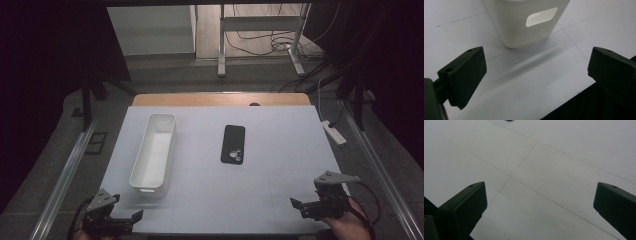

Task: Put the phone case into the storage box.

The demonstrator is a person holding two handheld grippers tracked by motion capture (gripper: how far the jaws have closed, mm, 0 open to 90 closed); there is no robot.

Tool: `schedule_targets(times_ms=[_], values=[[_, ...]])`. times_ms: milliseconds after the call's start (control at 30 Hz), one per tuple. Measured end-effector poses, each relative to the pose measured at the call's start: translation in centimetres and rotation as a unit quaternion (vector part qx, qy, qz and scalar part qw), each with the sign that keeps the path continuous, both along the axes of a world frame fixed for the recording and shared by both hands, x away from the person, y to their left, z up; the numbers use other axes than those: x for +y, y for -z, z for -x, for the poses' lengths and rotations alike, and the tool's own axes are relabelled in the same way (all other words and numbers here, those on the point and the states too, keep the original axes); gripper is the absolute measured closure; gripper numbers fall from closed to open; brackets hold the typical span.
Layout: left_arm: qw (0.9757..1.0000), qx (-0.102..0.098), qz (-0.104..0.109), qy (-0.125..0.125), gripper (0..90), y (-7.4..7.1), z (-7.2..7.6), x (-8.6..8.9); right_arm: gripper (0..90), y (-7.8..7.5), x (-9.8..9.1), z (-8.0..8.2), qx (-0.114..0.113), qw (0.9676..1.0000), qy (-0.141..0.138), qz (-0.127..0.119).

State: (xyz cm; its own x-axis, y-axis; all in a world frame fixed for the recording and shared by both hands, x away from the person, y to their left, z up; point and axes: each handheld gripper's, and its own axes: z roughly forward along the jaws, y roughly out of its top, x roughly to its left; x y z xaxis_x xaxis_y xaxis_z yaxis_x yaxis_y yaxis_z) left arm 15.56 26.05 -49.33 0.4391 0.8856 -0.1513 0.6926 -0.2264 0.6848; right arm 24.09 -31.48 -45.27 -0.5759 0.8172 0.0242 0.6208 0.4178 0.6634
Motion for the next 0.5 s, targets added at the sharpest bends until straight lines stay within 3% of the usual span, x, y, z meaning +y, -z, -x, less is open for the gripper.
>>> schedule_targets(times_ms=[500], values=[[1.0,0.0,-0.002,0.0,2.7,0.0,0.0,-0.1,0.0,0.0,0.7,-1.3,0.006,0.9998,-0.009,-0.015]])
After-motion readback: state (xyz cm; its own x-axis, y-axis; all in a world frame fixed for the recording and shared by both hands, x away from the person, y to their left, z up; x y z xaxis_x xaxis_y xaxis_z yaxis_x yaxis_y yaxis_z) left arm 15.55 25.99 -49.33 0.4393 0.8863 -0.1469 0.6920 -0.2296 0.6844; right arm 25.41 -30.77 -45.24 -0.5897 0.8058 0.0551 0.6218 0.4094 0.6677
